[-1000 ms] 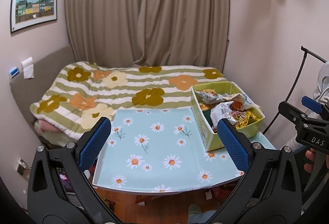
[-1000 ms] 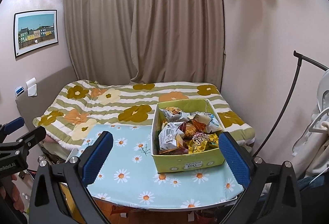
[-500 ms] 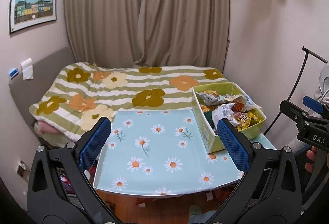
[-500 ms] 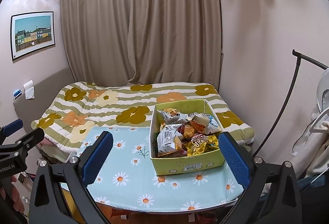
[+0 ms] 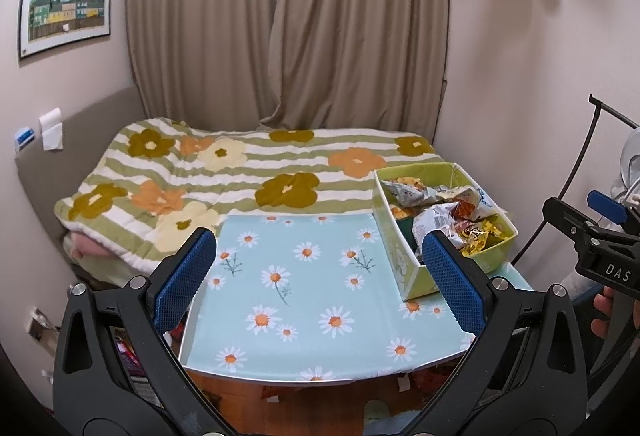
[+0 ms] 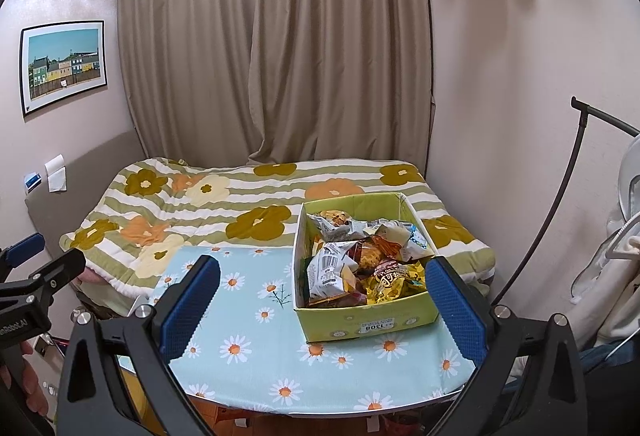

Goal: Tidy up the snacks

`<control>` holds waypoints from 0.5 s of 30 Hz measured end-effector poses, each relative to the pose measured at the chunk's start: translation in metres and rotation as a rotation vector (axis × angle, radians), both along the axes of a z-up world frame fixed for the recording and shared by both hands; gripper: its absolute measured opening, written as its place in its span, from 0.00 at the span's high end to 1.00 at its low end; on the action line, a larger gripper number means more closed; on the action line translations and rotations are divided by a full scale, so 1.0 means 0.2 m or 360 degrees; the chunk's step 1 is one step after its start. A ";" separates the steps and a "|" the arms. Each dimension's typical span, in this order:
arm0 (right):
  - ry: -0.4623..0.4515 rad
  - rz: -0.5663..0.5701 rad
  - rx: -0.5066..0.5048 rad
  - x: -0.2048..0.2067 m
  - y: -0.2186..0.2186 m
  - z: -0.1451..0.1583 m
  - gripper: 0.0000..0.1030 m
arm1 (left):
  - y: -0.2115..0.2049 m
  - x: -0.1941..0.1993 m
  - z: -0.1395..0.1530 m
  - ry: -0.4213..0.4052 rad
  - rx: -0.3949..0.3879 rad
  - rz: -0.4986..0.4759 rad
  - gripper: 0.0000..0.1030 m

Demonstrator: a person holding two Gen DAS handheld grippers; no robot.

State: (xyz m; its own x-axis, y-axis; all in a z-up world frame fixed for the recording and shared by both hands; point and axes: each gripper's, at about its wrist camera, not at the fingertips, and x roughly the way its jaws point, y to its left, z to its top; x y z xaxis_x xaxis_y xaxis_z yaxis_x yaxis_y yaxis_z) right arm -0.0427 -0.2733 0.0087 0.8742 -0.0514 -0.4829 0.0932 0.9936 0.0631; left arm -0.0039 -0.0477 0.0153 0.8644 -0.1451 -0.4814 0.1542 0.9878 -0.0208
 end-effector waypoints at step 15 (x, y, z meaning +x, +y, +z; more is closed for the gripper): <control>0.0013 0.0003 0.0002 0.01 0.00 -0.01 0.01 | -0.05 0.00 -0.03 -0.0029 0.0100 0.0025 0.01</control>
